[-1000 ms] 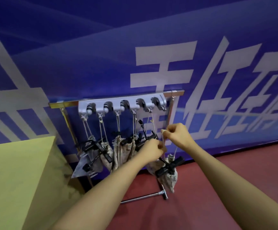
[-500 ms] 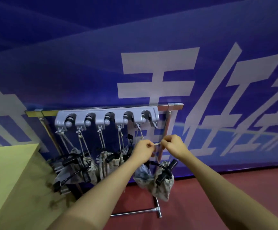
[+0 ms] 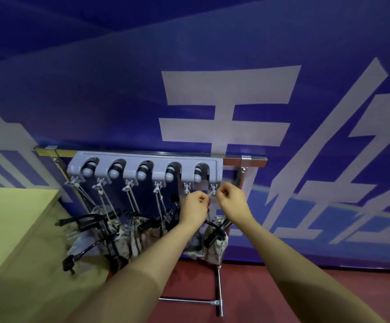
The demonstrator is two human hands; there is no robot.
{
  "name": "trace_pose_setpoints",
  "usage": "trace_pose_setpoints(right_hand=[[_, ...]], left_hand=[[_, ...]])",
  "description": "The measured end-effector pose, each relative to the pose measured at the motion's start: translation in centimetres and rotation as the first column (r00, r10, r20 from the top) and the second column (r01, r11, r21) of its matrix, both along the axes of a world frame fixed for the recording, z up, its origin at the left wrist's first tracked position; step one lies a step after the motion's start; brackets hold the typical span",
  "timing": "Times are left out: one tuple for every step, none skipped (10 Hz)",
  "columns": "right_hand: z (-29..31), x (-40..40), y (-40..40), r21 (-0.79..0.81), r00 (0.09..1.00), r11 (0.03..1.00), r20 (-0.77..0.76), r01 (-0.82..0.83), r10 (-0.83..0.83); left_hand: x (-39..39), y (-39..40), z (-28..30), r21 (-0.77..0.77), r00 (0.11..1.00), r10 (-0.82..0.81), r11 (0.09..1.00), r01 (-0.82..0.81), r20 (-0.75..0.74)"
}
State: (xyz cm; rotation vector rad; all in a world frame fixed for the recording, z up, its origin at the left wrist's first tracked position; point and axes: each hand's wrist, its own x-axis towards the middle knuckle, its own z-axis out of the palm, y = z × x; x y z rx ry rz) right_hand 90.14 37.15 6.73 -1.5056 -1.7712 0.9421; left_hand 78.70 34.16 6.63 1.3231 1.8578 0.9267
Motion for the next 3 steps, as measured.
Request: trace_pose_setpoints(right_hand=[[-0.8, 0.2, -0.1, -0.038, 0.999, 0.999, 0.036, -0.036, 0.038], [-0.9, 0.4, -0.2, -0.007, 0.992, 0.999, 0.115, -0.041, 0.042], [0.0, 0.2, -0.7, 0.084, 0.989, 0.995, 0.133, 0.049, -0.06]], left_hand=[[0.2, 0.2, -1.0, -0.041, 0.999, -0.034, 0.999, 0.033, -0.014], [0.1, 0.6, -1.2, -0.063, 0.999, -0.041, 0.997, 0.042, 0.009], [-0.6, 0.4, 0.1, -0.057, 0.998, -0.023, 0.998, 0.026, 0.052]])
